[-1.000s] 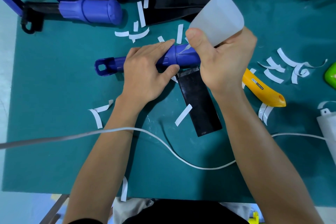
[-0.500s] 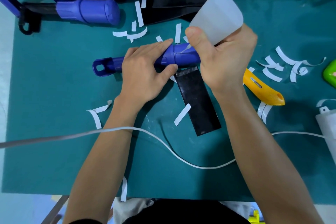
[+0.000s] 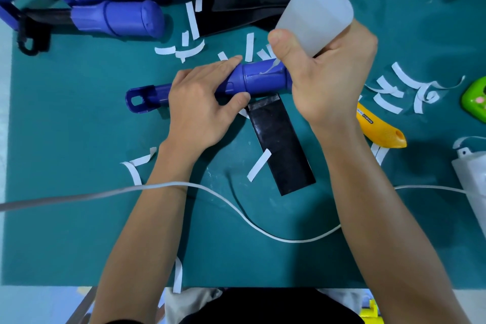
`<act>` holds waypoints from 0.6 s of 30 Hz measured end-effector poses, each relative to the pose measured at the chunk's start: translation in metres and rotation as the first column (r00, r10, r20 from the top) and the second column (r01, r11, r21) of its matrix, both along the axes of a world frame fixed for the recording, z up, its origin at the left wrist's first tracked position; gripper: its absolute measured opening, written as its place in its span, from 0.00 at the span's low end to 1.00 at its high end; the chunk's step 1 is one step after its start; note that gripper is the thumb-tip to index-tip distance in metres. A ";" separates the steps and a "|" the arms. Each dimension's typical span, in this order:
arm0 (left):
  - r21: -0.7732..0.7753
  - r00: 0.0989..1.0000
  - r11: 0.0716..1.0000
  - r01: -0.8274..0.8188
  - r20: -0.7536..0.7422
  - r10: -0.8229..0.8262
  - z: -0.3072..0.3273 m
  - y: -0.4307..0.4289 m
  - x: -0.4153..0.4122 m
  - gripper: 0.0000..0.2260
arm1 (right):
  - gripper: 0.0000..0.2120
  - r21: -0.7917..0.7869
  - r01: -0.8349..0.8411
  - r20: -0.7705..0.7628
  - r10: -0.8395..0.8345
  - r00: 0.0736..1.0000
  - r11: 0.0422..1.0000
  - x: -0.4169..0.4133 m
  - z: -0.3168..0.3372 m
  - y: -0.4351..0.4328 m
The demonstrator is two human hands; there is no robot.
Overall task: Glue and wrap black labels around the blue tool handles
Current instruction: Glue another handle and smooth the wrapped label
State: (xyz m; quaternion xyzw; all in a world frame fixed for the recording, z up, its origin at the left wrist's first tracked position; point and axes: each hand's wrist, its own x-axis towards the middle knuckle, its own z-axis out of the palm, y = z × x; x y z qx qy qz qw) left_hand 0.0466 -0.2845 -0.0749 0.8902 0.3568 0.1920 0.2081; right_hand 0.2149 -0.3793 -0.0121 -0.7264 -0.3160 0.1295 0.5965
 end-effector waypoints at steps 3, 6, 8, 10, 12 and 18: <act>-0.009 1.000 1.000 -0.004 -0.004 0.004 -0.001 0.000 0.000 0.25 | 0.08 -0.008 -0.003 0.017 0.003 1.000 1.000 0.001 0.001 0.001; -0.007 1.000 1.000 0.002 -0.007 -0.002 -0.001 0.000 0.000 0.25 | 0.09 -0.001 -0.002 0.049 0.002 0.999 1.000 0.002 0.003 0.001; -0.007 1.000 1.000 0.005 -0.009 -0.005 0.000 0.000 -0.001 0.25 | 0.09 0.002 0.005 0.070 -0.005 0.998 1.000 0.003 0.004 0.000; -0.012 1.000 1.000 0.004 -0.008 -0.004 0.000 0.001 -0.001 0.25 | 0.10 0.000 0.013 0.087 -0.013 0.996 1.000 0.005 0.005 0.000; -0.014 1.000 1.000 0.002 -0.013 -0.002 0.001 0.001 -0.001 0.25 | 0.11 0.001 0.019 0.099 -0.019 0.995 1.000 0.007 0.006 0.000; -0.021 1.000 1.000 0.009 -0.020 -0.010 0.001 0.001 -0.001 0.25 | 0.13 -0.017 0.020 0.131 -0.017 0.991 1.000 0.014 0.007 -0.001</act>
